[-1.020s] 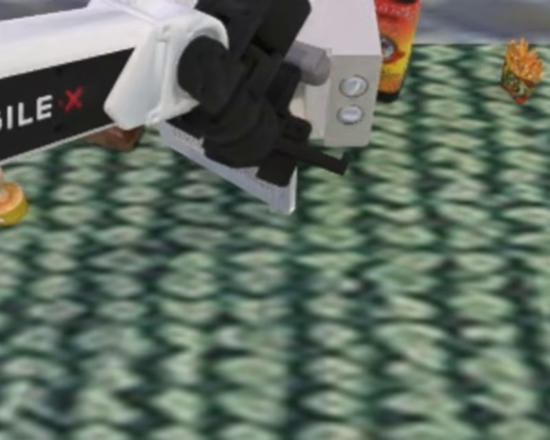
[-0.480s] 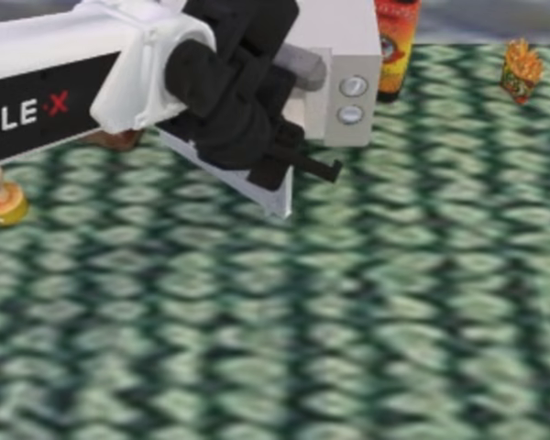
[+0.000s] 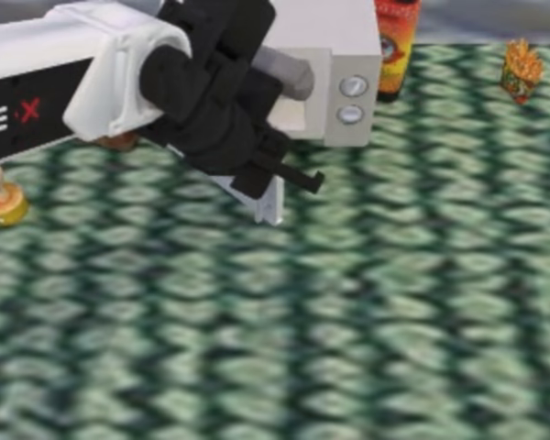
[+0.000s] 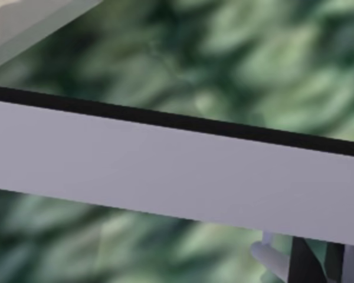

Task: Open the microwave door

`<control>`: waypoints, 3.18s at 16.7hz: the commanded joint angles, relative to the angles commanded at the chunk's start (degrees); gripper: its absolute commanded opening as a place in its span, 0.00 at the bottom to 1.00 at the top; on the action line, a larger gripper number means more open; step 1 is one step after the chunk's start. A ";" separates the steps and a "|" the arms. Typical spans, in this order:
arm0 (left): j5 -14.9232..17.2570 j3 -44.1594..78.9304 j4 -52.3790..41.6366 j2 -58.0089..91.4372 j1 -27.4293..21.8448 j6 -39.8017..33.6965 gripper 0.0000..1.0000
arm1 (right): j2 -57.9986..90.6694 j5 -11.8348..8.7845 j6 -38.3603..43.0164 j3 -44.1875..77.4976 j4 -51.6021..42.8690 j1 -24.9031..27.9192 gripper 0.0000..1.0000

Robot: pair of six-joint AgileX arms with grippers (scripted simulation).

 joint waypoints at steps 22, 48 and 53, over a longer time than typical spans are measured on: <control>0.37 -0.20 0.00 0.19 -0.27 -0.20 0.00 | 0.00 0.00 0.00 0.00 0.00 0.00 1.00; 5.08 -4.48 0.18 -3.80 3.08 8.74 0.00 | 0.00 0.00 0.00 0.00 0.00 0.00 1.00; 5.08 -4.48 0.18 -3.80 3.08 8.74 0.00 | 0.00 0.00 0.00 0.00 0.00 0.00 1.00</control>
